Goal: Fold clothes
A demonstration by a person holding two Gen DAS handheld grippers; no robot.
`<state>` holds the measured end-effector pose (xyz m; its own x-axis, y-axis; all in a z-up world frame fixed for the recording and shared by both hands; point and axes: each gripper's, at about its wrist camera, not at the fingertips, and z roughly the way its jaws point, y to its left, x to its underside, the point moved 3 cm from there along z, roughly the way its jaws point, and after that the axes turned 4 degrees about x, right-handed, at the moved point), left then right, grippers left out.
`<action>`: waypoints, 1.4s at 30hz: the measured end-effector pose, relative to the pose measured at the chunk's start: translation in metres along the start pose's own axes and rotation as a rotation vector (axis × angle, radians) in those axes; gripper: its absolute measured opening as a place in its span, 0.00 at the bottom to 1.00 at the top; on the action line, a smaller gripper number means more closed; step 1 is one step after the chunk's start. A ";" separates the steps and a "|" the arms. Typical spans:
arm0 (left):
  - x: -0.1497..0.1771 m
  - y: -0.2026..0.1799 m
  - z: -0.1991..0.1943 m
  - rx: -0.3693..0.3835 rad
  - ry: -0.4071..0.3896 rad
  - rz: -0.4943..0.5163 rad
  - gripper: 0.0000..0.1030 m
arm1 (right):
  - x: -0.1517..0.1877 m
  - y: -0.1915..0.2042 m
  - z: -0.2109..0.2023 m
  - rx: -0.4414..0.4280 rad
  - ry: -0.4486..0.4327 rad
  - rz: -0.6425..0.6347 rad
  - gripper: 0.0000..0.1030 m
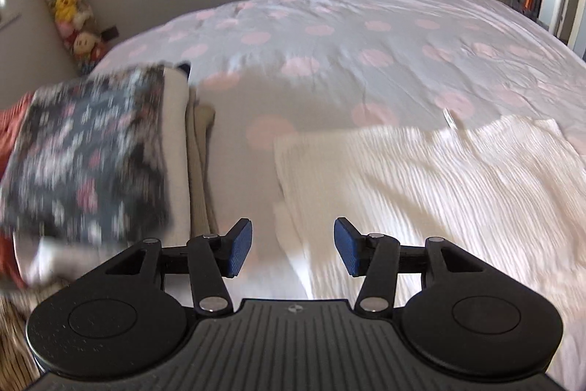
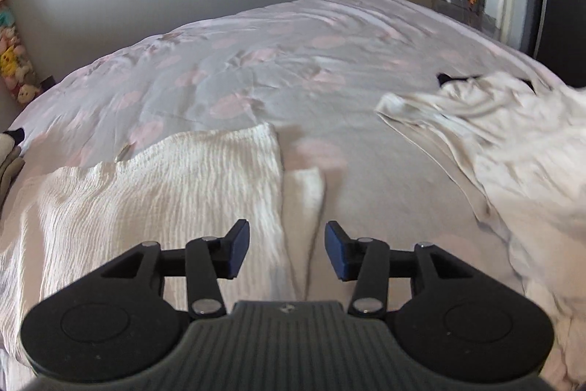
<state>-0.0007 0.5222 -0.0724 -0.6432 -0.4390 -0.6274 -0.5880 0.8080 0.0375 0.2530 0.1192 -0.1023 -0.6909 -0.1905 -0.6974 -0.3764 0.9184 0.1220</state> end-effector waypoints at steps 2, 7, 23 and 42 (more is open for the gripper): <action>0.024 0.003 -0.008 0.021 0.009 -0.072 0.46 | 0.012 -0.019 -0.008 0.010 0.019 0.080 0.48; 0.076 0.017 -0.017 0.013 0.042 -0.251 0.46 | 0.035 -0.046 -0.018 -0.049 0.096 0.255 0.48; 0.103 0.022 -0.003 0.172 0.099 -0.355 0.18 | 0.041 -0.033 -0.004 -0.126 0.211 0.212 0.21; 0.105 0.034 -0.038 0.005 0.030 -0.292 0.02 | 0.058 -0.063 -0.066 -0.124 0.116 0.310 0.00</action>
<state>-0.1069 0.4889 -0.1070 -0.4610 -0.6650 -0.5876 -0.7480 0.6475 -0.1458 0.1959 0.0278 -0.1038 -0.8467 0.0460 -0.5301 -0.2053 0.8909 0.4052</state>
